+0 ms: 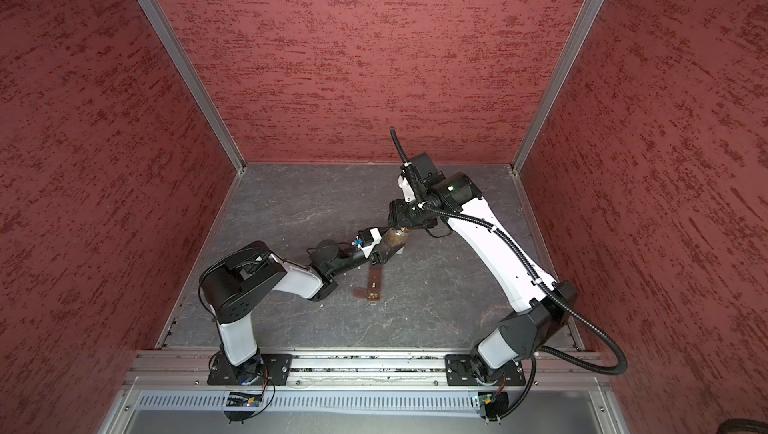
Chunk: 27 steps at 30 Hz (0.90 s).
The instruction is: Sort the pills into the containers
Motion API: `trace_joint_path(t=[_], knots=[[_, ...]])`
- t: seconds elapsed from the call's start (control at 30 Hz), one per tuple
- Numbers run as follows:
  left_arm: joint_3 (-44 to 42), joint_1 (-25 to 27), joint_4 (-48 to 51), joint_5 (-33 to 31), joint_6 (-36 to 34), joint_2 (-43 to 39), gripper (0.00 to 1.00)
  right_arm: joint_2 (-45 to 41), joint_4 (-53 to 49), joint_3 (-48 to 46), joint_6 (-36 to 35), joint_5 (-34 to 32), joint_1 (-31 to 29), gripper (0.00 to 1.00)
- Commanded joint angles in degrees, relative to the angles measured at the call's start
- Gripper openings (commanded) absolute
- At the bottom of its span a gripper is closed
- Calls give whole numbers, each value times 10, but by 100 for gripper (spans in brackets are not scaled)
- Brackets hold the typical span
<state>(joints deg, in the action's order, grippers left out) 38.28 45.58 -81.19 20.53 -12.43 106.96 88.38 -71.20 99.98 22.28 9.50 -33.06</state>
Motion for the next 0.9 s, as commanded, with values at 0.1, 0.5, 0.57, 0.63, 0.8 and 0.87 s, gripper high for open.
trace_joint_path(t=[0.1,0.5,0.57,0.63,0.8,0.87], knots=[[12,-10,2,-11,5,11,0,-32,-24,-21,22,15,-32,62],[4,-13,2,-7,8,4,0,-40,-54,14,30,-53,-33,69],[2,-11,2,-6,8,2,0,-30,-63,35,26,-72,-24,70],[-2,-9,2,-7,7,-2,0,-20,-65,51,19,-82,-14,71],[-2,-3,2,-8,6,-3,0,12,-51,73,-3,-74,-4,72],[-1,-3,2,-7,7,-4,0,23,-40,73,-11,-65,-2,72]])
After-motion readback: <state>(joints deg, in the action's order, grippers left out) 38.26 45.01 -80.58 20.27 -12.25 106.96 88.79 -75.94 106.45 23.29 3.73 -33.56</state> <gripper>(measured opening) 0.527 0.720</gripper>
